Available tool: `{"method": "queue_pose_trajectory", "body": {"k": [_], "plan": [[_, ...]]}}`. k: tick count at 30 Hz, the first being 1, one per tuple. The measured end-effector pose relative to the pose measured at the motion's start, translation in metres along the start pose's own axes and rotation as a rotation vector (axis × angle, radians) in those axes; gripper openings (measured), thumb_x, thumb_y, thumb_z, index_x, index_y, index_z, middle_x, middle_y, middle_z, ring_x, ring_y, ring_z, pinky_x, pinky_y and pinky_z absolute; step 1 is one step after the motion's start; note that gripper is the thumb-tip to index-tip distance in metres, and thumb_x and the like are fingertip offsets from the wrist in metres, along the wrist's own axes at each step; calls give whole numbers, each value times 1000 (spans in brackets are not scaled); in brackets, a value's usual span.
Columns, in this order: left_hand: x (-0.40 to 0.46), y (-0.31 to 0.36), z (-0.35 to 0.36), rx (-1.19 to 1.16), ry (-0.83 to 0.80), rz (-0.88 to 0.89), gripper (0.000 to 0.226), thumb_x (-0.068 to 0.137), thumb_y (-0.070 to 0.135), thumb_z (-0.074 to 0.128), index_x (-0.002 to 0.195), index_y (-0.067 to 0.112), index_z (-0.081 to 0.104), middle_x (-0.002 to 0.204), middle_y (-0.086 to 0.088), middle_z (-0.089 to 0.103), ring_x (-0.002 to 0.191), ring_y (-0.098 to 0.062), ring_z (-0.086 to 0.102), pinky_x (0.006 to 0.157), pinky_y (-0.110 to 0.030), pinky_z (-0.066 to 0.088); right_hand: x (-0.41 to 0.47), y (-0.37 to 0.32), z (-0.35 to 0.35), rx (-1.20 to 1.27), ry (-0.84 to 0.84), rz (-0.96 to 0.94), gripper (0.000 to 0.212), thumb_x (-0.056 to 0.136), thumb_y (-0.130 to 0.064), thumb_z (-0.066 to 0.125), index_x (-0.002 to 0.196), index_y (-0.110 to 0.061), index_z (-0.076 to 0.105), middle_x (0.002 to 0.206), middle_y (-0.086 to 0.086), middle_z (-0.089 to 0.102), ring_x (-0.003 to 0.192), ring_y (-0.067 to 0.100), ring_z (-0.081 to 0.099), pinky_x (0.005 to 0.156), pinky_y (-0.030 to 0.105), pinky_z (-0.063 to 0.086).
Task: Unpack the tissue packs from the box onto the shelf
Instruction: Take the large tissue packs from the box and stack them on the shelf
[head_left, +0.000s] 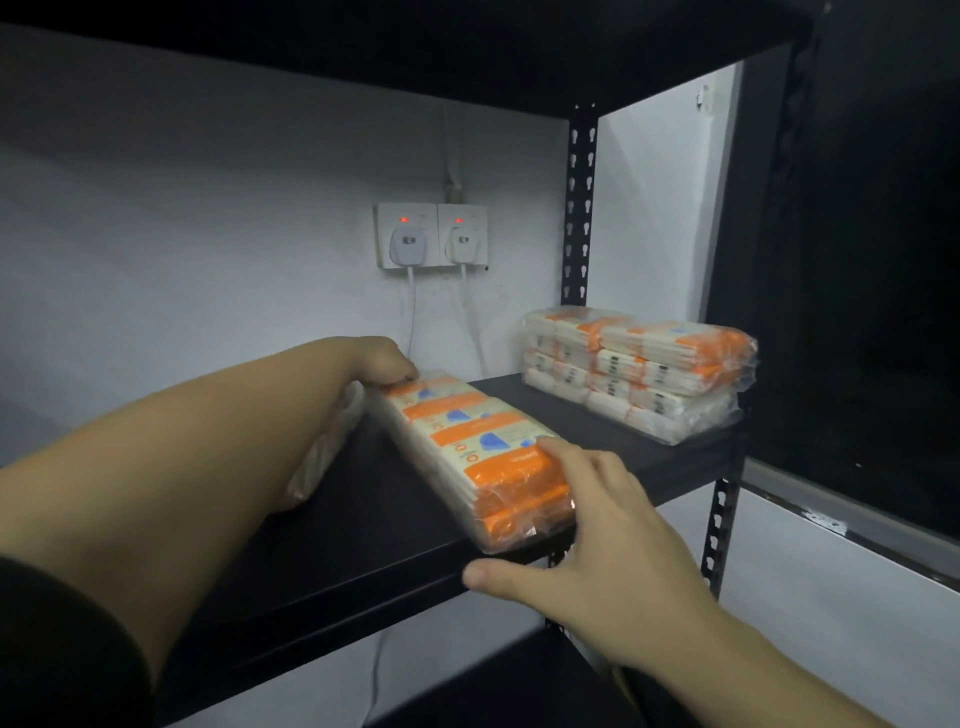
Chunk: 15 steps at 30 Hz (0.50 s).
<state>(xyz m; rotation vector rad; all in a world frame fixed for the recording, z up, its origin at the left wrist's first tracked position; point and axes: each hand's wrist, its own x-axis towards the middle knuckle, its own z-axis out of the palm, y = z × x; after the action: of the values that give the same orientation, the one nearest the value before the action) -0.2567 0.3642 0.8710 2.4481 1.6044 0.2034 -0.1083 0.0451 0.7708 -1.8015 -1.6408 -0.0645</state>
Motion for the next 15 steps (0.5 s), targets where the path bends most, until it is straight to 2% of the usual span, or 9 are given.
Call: {"method": "queue_pose_trajectory", "body": {"k": [2, 4, 6, 10, 13, 15], "plan": [[3, -3, -2, -53, 14, -1, 28, 96, 39, 64, 104, 13, 72, 109, -4, 66, 94, -19, 62, 86, -34, 43, 4, -3, 9, 6, 68, 18, 110, 52, -103, 51, 145, -53, 22, 135, -24, 35, 125, 3, 38, 90, 32, 48], [6, -5, -3, -95, 49, 5, 28, 95, 36, 67, 106, 11, 72, 114, -6, 65, 105, -25, 61, 90, -36, 46, 9, -2, 12, 45, 112, 32, 98, 58, -96, 55, 141, -51, 29, 129, -25, 38, 121, 2, 42, 82, 27, 47], [7, -6, -5, -147, 73, -4, 25, 95, 33, 69, 105, 10, 71, 116, -7, 65, 107, -28, 61, 94, -40, 50, 14, 3, 11, 91, 121, 41, 93, 57, -92, 58, 137, -51, 34, 125, -26, 39, 118, 1, 44, 77, 24, 46], [11, -1, -15, -312, 103, -32, 24, 95, 30, 70, 103, 8, 74, 109, -8, 70, 103, -28, 67, 92, -42, 58, 22, 18, -4, 162, 150, 2, 91, 54, -87, 65, 134, -52, 41, 124, -30, 42, 115, -2, 46, 78, 18, 43], [15, 14, -30, -481, 134, -19, 20, 96, 30, 69, 99, 11, 75, 102, -7, 74, 88, -23, 68, 79, -37, 59, 39, 31, -36, 171, 204, -45, 86, 54, -83, 72, 130, -52, 48, 125, -31, 48, 112, -5, 52, 85, 24, 49], [18, 33, -43, -584, 150, 6, 19, 96, 30, 70, 101, 12, 75, 98, -7, 76, 81, -21, 70, 68, -33, 59, 55, 40, -65, 178, 255, -67, 83, 52, -80, 75, 127, -51, 52, 122, -30, 54, 110, -9, 55, 85, 22, 49]]}}
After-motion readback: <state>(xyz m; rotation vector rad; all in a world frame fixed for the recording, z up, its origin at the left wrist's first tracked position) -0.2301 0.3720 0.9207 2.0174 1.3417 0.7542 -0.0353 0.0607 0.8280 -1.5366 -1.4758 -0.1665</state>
